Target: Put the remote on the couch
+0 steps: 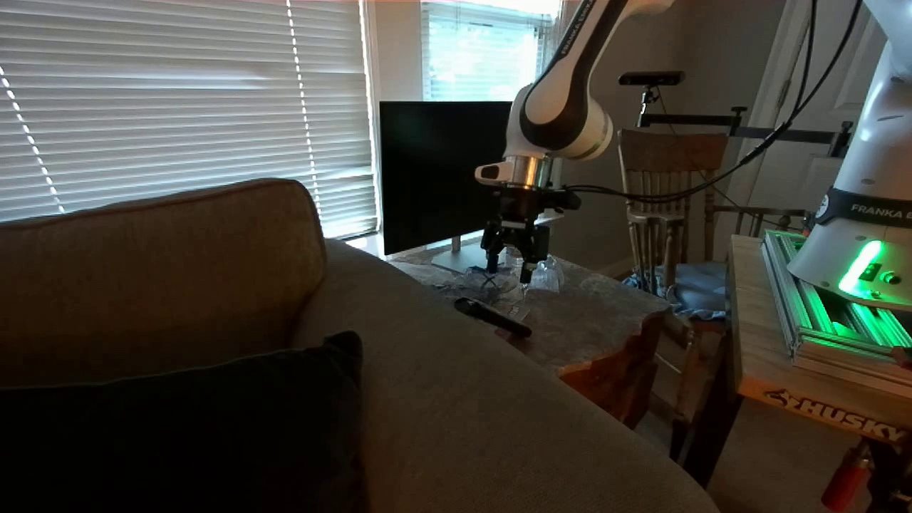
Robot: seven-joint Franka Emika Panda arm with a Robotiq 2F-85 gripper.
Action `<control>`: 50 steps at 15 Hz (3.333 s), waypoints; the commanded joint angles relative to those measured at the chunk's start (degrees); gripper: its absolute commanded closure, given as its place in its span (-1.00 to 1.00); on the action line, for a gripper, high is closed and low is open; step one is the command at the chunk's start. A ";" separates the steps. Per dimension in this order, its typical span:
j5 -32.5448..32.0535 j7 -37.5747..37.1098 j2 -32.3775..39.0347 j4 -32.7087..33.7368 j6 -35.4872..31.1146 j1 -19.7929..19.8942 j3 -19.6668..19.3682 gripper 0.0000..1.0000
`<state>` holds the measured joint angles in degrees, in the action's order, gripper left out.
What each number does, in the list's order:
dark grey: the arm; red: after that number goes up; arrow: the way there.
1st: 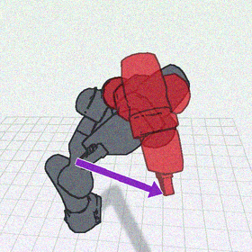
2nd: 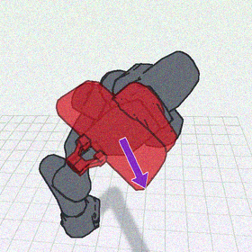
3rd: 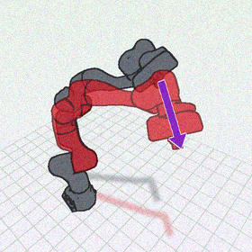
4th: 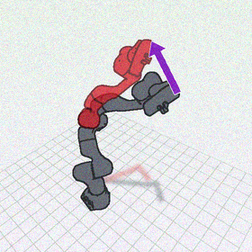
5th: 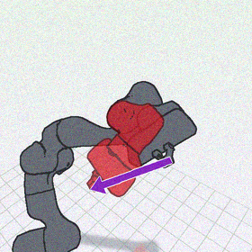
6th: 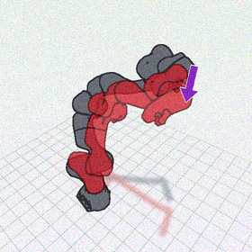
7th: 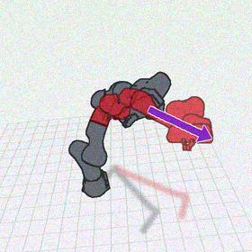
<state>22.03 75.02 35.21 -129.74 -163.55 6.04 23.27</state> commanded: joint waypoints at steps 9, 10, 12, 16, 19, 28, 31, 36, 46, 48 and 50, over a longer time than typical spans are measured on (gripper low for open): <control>-12.40 2.39 10.40 -0.16 -8.52 11.59 9.73 -1.00; -13.44 2.22 10.90 -0.28 -9.13 12.55 10.27 -1.00; -15.53 1.83 12.24 -0.21 -9.68 14.33 11.35 -1.00; -18.17 1.28 14.26 -0.17 -9.79 16.84 12.81 -1.00; -19.57 0.68 15.55 -0.29 -11.42 17.70 13.27 -1.00; -24.59 -3.90 18.68 -0.34 -15.84 17.87 13.36 -1.00; -26.35 -5.67 18.96 -0.43 -18.19 17.31 12.81 -1.00; -29.60 -8.59 19.92 -0.14 -19.57 17.23 12.55 -1.00; -34.38 -11.93 21.72 0.56 -20.53 16.83 11.51 -1.00; -34.93 -12.27 21.98 0.61 -21.03 16.85 11.33 -1.00; -35.53 -12.49 22.32 0.69 -21.57 16.97 11.26 -1.00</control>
<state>-10.01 65.37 55.93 -129.88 -183.27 23.09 35.01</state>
